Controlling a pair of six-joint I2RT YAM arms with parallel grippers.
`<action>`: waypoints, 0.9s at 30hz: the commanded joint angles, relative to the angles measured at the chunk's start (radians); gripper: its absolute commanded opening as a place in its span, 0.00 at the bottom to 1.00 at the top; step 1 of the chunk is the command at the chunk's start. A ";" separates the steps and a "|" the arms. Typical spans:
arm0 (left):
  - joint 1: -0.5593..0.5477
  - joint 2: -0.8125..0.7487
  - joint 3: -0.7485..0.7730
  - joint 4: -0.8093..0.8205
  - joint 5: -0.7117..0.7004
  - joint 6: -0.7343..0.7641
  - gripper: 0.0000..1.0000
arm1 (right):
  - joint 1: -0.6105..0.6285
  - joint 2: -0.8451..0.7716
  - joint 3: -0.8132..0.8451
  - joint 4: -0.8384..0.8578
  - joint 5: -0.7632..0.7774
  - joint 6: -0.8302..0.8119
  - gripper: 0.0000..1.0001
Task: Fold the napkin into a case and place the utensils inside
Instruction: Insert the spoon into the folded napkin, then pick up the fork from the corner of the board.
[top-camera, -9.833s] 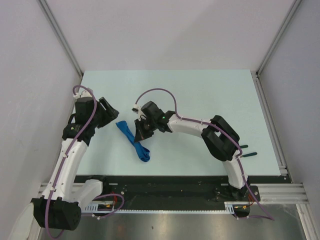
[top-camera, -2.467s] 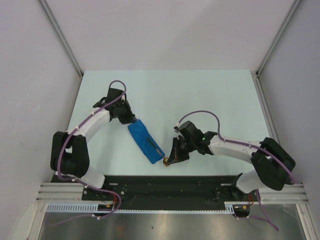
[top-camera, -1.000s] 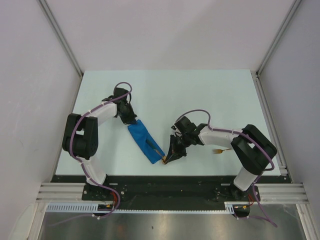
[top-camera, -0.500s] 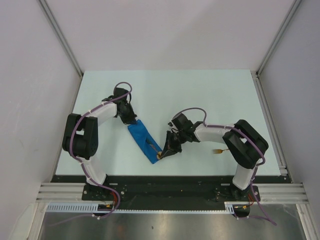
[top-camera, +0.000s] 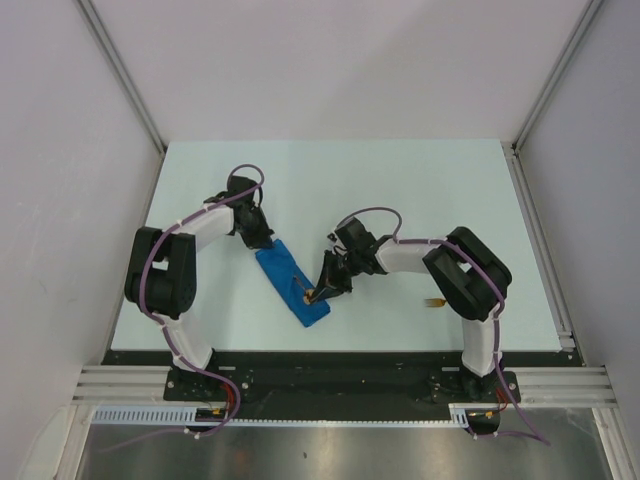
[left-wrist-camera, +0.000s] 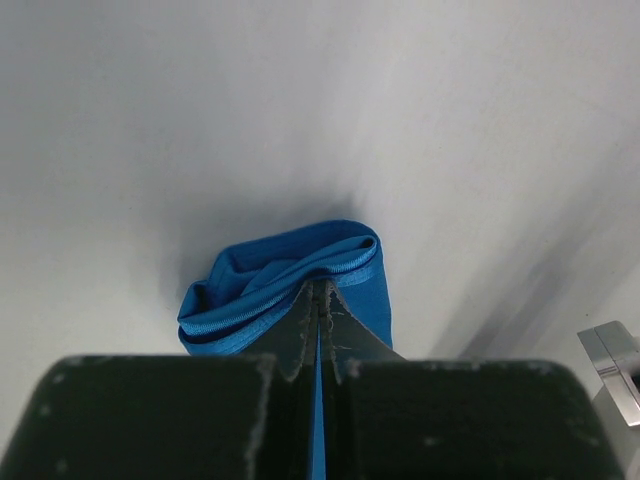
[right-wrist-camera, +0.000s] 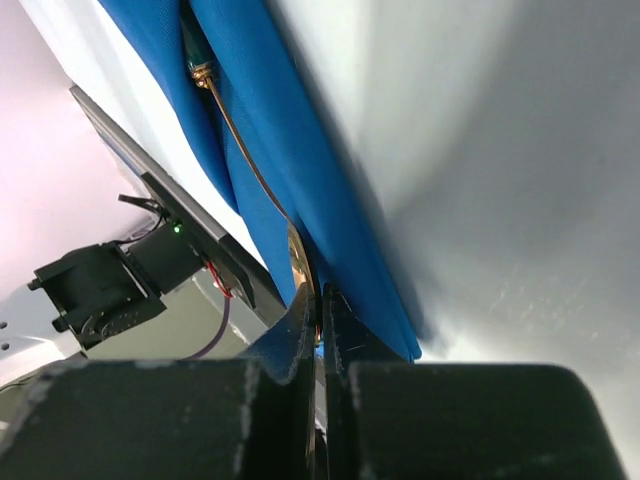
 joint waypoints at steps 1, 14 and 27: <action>0.010 -0.006 -0.001 0.018 -0.012 0.022 0.00 | -0.007 0.016 0.034 0.066 0.028 0.016 0.09; -0.033 -0.378 -0.015 0.033 0.031 0.037 0.55 | -0.111 -0.460 -0.072 -0.461 0.494 -0.095 0.76; -0.467 -0.539 -0.027 0.091 0.062 0.072 0.59 | -0.731 -0.916 -0.464 -0.620 0.799 0.076 0.81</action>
